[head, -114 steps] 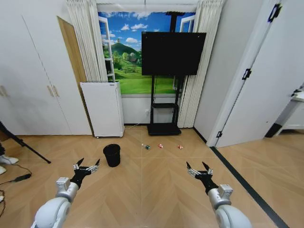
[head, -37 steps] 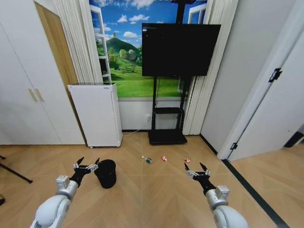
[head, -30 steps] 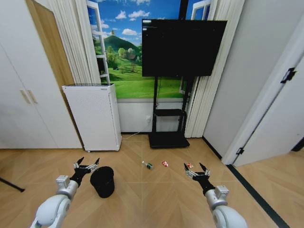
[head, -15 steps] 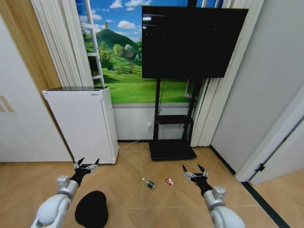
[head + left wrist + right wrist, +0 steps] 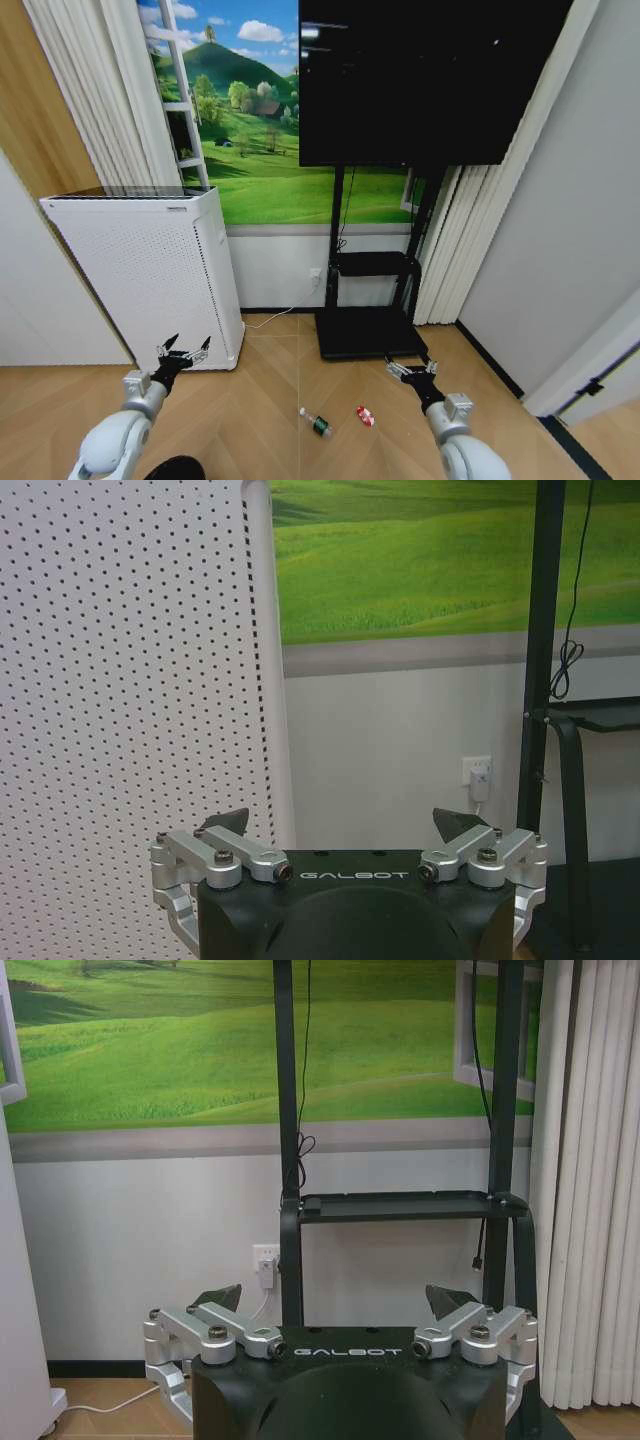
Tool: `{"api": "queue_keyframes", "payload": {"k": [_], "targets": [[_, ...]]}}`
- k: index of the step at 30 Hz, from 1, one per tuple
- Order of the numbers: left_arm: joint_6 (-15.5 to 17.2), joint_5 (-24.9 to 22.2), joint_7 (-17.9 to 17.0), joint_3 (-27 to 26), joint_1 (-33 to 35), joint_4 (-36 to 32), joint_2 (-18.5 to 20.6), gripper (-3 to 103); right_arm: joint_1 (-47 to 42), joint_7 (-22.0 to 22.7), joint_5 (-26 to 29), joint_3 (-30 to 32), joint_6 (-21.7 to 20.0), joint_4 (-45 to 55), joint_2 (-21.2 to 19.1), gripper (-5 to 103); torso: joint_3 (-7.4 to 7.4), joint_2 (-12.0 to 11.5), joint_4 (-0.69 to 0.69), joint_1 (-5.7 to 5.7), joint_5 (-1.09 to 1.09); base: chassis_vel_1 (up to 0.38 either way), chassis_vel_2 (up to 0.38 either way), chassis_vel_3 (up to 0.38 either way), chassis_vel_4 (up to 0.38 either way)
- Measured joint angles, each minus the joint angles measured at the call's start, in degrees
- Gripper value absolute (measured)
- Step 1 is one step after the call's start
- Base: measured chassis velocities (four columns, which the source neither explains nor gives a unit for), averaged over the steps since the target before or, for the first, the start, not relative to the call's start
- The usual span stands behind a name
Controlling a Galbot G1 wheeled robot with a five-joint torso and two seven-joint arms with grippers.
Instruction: Pick up the trash bin and place the garbage on the floor into it.
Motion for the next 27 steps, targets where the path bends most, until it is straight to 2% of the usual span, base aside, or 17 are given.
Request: {"api": "queue_keyframes", "payload": {"k": [13, 19, 27], "targets": [[-0.01, 0.53, -0.14, 0.23, -0.82, 2.80, -0.14, 100, 1.43, 1.01, 0.21, -2.28, -0.24, -4.11, -1.02, 100, -2.01, -3.58, 0.00, -1.43, 0.00, 0.026, -0.028, -0.020, 0.024], [0.05, 0.69, 0.87, 0.88, -3.26, 6.76, -0.55, 100, 2.98, 1.11, 0.96, -3.35, -0.19, -6.13, -1.26, 100, -2.86, -5.04, 0.01, -2.07, -0.01, 0.000, 0.000, 0.000, 0.000], [-0.24, 0.88, 1.25, 0.95, -4.40, 6.75, -1.84, 100, 4.00, -1.07, 1.76, -3.65, 3.41, -8.55, -0.77, 100, -4.00, -7.09, 0.01, -2.96, 0.01, 0.000, 0.000, 0.000, 0.000]]}}
